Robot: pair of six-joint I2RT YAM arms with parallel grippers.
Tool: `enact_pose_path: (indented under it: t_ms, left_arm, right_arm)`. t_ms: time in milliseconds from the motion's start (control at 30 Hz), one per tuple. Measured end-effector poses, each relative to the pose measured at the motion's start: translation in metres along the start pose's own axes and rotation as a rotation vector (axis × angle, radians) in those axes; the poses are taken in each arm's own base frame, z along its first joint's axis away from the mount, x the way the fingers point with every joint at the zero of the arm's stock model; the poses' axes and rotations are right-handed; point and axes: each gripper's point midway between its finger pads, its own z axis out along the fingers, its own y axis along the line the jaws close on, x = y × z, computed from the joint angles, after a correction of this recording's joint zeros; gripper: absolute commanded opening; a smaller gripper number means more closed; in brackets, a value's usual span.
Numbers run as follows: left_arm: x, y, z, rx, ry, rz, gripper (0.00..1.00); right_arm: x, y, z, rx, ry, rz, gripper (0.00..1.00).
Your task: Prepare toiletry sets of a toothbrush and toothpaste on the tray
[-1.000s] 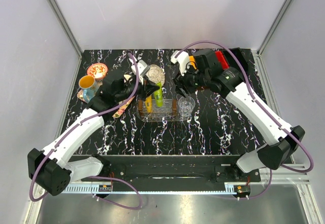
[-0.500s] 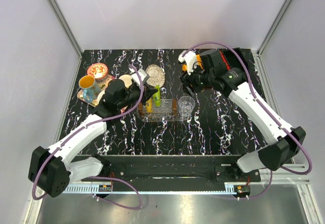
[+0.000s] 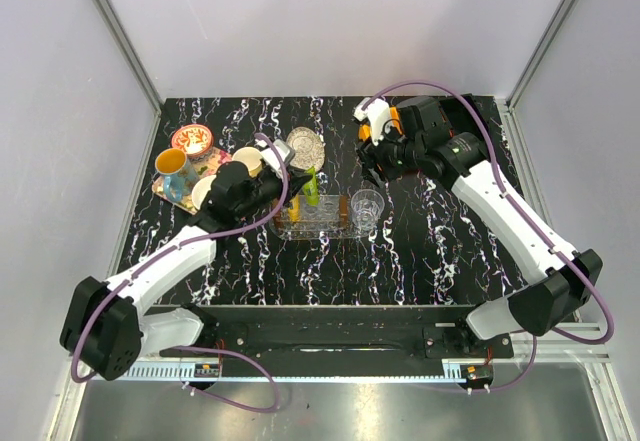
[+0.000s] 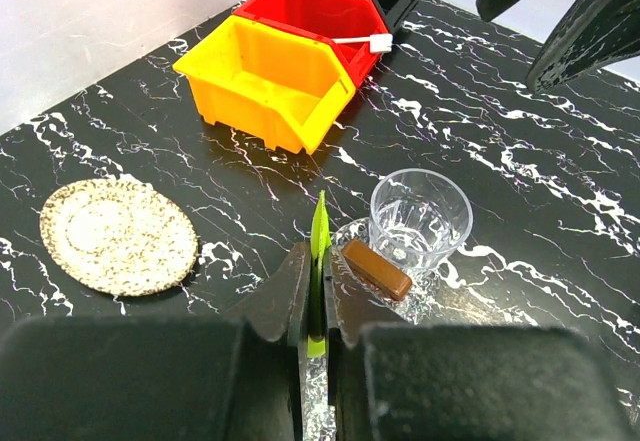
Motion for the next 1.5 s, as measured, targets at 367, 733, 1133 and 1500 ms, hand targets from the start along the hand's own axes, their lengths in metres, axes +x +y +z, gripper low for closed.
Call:
enact_pose_path:
  t_ms: [367, 733, 1133, 1500]
  left_arm:
    - [0.020, 0.002, 0.003, -0.003, 0.031, -0.011, 0.00]
    - [0.024, 0.006, 0.005, -0.022, 0.036, -0.004, 0.00]
    - [0.030, 0.007, 0.006, -0.026, 0.044, -0.005, 0.00]
    - [0.032, 0.007, 0.007, -0.026, 0.048, -0.006, 0.00]
  right_arm:
    - [0.000, -0.003, -0.001, 0.005, -0.001, 0.006, 0.59]
    - [0.003, -0.005, 0.001, 0.007, 0.001, 0.011, 0.59]
    - [0.003, -0.004, 0.002, -0.001, 0.000, 0.014, 0.58]
    - [0.002, -0.003, 0.002, -0.011, -0.006, 0.015, 0.58]
